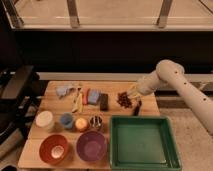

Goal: Place grapes in purple bowl

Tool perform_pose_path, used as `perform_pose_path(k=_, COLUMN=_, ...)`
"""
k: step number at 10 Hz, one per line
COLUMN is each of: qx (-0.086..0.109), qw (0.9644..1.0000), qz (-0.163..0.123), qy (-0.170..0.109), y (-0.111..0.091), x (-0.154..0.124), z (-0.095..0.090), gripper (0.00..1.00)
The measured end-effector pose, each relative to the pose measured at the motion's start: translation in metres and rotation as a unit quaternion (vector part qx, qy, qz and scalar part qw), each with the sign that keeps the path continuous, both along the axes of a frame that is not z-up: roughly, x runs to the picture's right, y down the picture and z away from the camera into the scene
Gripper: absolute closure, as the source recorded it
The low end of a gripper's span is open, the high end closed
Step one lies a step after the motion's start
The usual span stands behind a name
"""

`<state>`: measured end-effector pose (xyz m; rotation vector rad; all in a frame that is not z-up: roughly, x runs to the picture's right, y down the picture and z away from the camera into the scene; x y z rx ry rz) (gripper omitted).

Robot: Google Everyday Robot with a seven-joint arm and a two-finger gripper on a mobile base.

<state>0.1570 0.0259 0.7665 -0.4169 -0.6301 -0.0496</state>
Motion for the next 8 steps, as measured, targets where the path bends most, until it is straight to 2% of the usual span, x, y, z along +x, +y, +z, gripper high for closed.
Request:
perform_pose_path(k=3, qx=0.018, qw=0.9993, qz=-0.001, qy=-0.032, y=-0.007, x=-0.005, z=-0.055, gripper=1.00)
perform_pose_path(k=4, qx=0.025, qw=0.9988, qz=-0.002, qy=-0.042, y=-0.001, x=-0.008, z=-0.077, gripper=1.00)
perform_pose_path(k=6, qx=0.033, qw=0.9982, qz=-0.008, qy=-0.050, y=0.017, x=-0.014, z=-0.108, gripper=1.00)
perform_pose_path(k=8, qx=0.030, qw=0.9976, qz=-0.017, qy=-0.059, y=0.040, x=-0.025, z=-0.135, gripper=1.00)
